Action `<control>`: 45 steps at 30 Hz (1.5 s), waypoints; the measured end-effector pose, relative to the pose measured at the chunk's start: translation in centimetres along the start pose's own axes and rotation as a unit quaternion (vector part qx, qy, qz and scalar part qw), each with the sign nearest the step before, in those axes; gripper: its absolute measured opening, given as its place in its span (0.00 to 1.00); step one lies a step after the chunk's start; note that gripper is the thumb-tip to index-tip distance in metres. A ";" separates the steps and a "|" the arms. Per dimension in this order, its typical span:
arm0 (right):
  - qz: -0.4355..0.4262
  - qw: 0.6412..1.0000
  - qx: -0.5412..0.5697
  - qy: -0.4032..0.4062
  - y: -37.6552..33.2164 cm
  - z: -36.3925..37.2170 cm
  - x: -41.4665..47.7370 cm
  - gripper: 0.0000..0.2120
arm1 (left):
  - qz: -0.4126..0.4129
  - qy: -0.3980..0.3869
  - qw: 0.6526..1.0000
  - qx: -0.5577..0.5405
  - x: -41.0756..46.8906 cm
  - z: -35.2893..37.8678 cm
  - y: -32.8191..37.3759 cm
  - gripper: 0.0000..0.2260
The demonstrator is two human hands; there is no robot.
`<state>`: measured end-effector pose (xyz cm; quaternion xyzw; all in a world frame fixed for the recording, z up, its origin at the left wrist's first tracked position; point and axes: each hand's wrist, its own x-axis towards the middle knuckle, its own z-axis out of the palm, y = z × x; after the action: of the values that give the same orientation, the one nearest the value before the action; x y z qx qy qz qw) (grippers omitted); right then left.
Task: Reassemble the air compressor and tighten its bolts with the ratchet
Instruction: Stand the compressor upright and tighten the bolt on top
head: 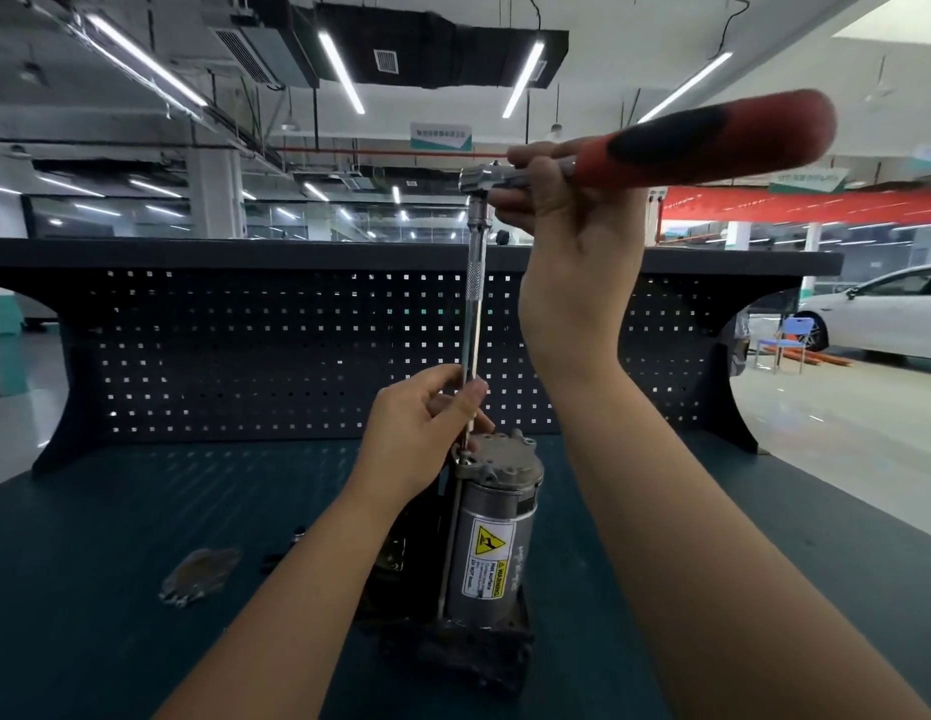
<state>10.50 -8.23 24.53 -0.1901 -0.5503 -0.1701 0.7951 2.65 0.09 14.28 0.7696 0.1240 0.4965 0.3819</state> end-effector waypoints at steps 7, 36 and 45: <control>0.362 0.832 0.369 0.201 0.8 -1.1 1.4 0.11 | 0.030 -0.058 0.998 -0.014 -0.3 -0.4 0.1 0.11; 0.105 0.977 0.109 0.147 0.9 2.6 -1.1 0.06 | 0.034 -0.001 0.999 0.005 -0.7 -0.7 -0.3 0.19; 0.427 0.827 0.318 0.182 1.7 1.7 1.9 0.09 | 0.022 -0.014 0.999 -0.021 -0.3 -0.5 -0.3 0.04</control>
<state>10.62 -6.03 26.68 -0.1080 -0.2833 0.3396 0.8904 2.16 0.33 13.96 0.7709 0.0909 0.4965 0.3885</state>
